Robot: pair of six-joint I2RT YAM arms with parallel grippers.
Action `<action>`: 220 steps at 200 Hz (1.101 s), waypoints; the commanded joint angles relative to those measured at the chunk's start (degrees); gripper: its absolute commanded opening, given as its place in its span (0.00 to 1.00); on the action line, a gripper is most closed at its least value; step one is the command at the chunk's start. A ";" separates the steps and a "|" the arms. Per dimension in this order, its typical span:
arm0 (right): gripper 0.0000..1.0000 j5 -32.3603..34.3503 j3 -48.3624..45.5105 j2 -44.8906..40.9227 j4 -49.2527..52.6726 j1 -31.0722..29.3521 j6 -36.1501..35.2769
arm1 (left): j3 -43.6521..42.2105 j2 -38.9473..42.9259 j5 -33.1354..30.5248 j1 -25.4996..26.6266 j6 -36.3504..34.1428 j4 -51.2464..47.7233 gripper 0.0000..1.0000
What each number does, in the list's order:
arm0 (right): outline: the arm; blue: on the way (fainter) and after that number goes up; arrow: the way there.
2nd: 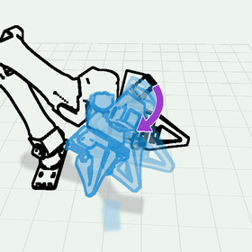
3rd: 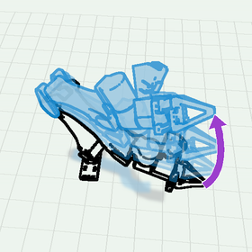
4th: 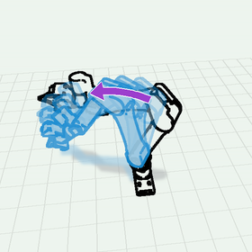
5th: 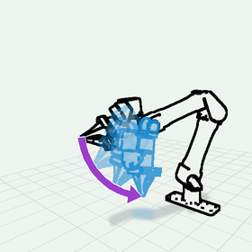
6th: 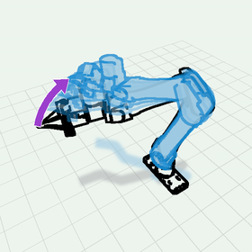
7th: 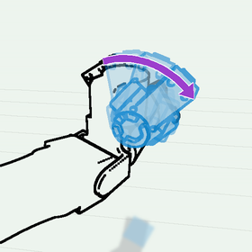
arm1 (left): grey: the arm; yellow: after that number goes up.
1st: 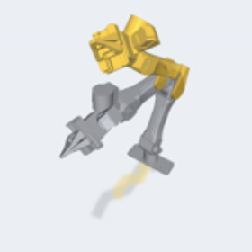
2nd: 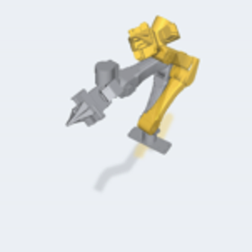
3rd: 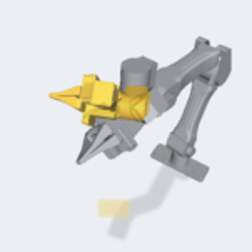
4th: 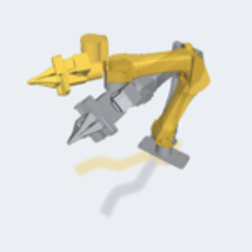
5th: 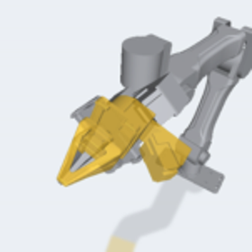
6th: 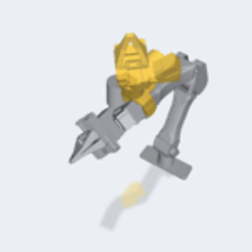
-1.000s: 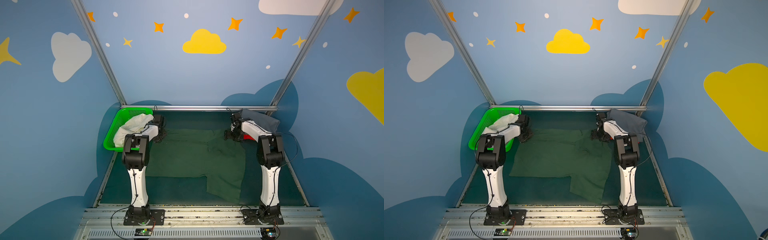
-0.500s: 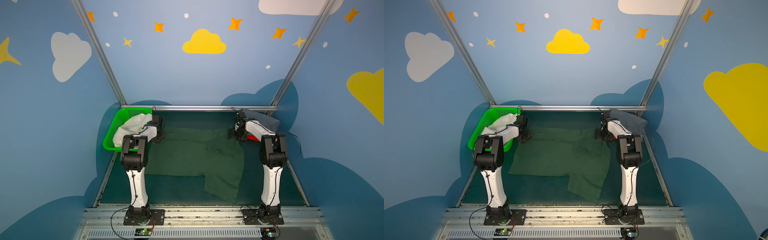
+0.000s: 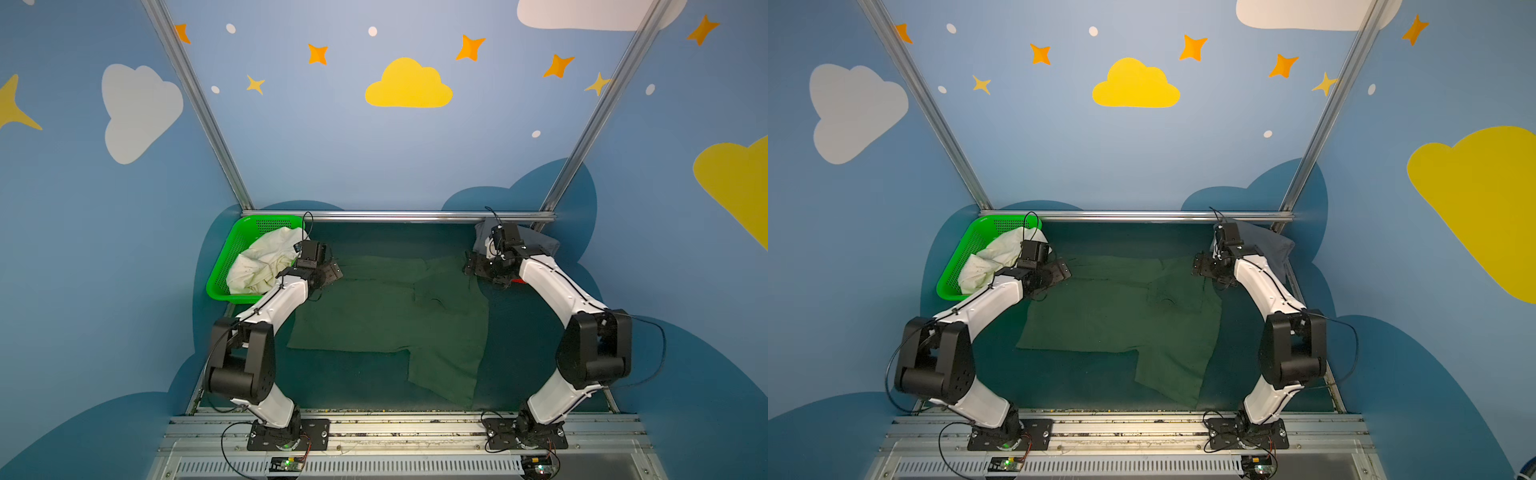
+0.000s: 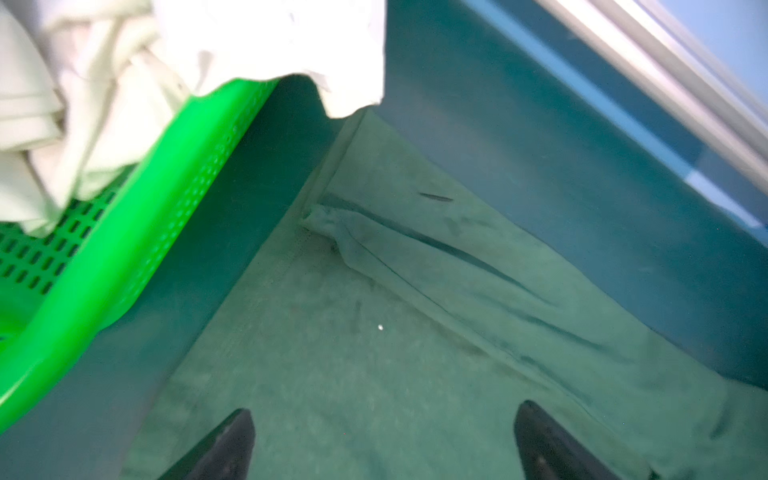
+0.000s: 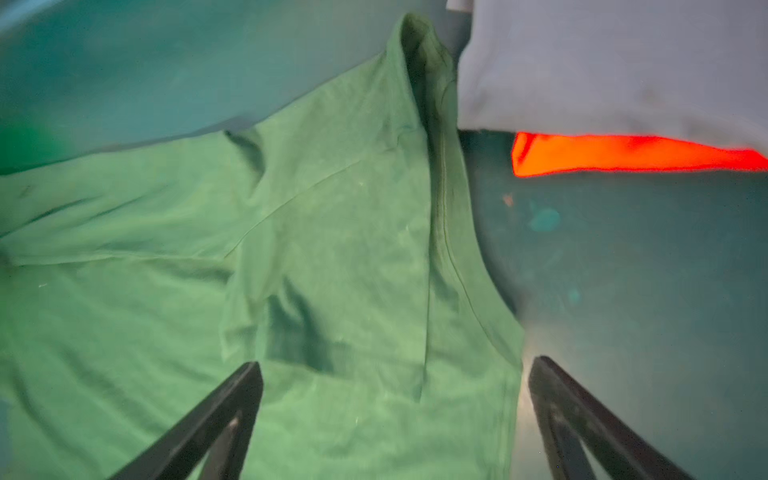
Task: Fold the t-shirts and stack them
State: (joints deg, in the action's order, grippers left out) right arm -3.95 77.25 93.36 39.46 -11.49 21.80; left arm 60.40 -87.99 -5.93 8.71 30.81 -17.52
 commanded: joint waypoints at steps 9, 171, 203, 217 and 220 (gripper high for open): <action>0.98 -0.36 -7.34 -6.23 5.46 -0.11 2.72 | -7.10 9.05 -1.29 0.25 1.90 -1.31 1.00; 0.97 -12.10 -32.47 -33.04 21.21 -11.30 9.59 | -31.30 43.78 -2.16 1.55 12.74 -17.53 1.00; 0.95 -13.46 -36.06 -33.62 18.72 -13.75 12.15 | -33.49 43.60 -1.40 1.66 14.81 -18.35 1.00; 0.94 -14.56 -38.17 -33.19 16.83 -14.67 13.98 | -34.31 43.51 -0.73 1.67 15.51 -17.96 1.00; 0.93 -14.86 -38.45 -33.12 16.51 -14.82 14.23 | -34.45 43.51 -0.48 1.66 15.63 -17.79 1.00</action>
State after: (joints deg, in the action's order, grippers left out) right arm -16.82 41.06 60.20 57.25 -24.82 32.71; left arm 26.79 -44.51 -6.92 10.26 44.29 -33.93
